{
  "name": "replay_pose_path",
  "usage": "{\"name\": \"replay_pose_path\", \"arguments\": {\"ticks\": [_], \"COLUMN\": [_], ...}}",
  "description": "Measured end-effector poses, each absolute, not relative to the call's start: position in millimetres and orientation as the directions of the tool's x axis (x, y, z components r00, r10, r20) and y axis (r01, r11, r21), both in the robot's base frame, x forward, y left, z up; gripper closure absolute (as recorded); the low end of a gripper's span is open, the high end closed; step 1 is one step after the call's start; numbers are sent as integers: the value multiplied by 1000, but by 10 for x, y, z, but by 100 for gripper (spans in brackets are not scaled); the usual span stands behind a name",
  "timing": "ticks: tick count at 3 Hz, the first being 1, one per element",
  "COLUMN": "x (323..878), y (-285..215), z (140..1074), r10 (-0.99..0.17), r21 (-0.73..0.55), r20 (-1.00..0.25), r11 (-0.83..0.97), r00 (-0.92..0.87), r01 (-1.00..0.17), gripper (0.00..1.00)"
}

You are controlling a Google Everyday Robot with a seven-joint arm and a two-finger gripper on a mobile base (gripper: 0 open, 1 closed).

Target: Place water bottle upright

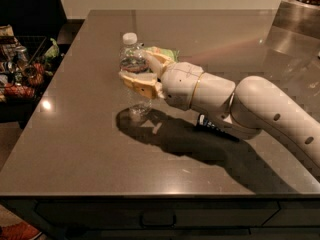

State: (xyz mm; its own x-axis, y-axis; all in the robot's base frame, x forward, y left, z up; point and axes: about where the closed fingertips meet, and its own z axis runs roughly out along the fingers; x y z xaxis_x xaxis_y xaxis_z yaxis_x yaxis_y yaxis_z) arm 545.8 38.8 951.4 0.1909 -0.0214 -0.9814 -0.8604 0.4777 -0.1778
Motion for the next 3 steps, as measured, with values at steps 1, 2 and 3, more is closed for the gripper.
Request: {"name": "replay_pose_path", "arguments": {"ticks": [1,2,3], "x": [5473,5482,5487], "y": [351,324,303], "z": [9437,9397,9367], "r10": [-36,-37,-26], "r21": [-173,-166,-167], "r20": [-983,-985,-984], "r11": [486,491,485], "r00": [179,169,177], "r01": [-856,-855,-858], "gripper": [79,56,31]}}
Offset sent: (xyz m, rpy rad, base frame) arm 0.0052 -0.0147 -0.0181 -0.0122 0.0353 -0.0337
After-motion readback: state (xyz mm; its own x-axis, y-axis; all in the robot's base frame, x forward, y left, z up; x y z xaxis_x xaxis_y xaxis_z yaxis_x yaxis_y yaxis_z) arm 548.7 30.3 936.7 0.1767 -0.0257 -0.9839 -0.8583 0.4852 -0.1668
